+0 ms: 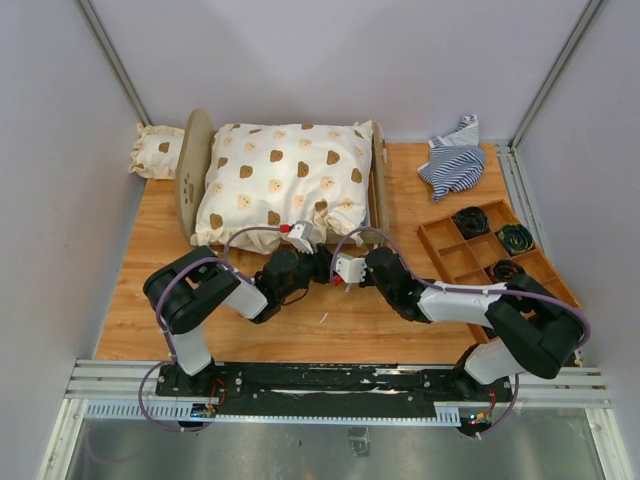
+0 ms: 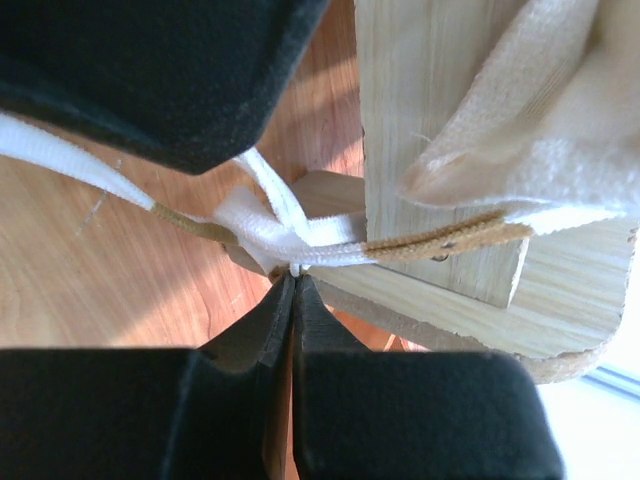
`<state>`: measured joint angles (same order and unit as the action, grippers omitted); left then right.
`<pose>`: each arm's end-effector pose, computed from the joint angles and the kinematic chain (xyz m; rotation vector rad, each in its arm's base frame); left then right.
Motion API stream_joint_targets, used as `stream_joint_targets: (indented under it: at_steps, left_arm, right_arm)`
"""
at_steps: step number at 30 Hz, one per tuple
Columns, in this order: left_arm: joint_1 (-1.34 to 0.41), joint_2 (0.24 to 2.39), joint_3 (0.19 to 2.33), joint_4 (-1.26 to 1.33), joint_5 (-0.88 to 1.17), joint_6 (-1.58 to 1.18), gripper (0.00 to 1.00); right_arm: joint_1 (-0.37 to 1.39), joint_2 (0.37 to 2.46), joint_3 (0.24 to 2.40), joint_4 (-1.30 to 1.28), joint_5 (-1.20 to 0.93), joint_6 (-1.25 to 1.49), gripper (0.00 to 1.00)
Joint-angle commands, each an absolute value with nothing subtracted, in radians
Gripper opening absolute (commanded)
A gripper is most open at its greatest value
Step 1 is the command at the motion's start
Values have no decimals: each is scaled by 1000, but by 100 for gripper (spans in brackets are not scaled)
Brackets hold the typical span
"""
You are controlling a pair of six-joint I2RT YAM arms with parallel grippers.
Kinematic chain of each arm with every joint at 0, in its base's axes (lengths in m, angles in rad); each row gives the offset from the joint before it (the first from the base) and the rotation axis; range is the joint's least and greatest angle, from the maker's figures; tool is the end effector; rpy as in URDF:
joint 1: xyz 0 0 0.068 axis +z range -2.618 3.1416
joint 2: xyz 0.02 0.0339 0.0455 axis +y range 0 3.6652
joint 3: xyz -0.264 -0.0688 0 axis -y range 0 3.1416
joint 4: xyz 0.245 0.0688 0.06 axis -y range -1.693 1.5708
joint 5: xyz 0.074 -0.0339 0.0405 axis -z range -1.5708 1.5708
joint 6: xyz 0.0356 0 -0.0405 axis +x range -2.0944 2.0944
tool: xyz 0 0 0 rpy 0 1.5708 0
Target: Set up the pet bed
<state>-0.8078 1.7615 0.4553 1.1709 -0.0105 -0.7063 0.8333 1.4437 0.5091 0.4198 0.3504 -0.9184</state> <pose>0.2080 -0.2170 0.1371 0.0848 1.8352 -1.0946 0.1932 0.1945 0.1611 -1.4508 1.4873 -0.4168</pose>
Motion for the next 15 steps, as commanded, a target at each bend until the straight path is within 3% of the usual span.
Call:
stream_joint_targets:
  at_steps: [1, 8, 11, 15]
  left_arm:
    - [-818, 1819, 560, 1193, 30, -669, 53]
    - [-819, 1860, 541, 1304, 93, -708, 45]
    - [-819, 1875, 454, 1506, 74, -739, 46]
    - [-819, 1871, 414, 1562, 49, -751, 48]
  right_arm:
    - [876, 1451, 528, 516, 220, -914, 0]
    - [868, 1448, 518, 542, 196, -899, 0]
    - [849, 1426, 500, 565, 143, -868, 0]
    - [803, 1395, 478, 583, 66, -822, 0]
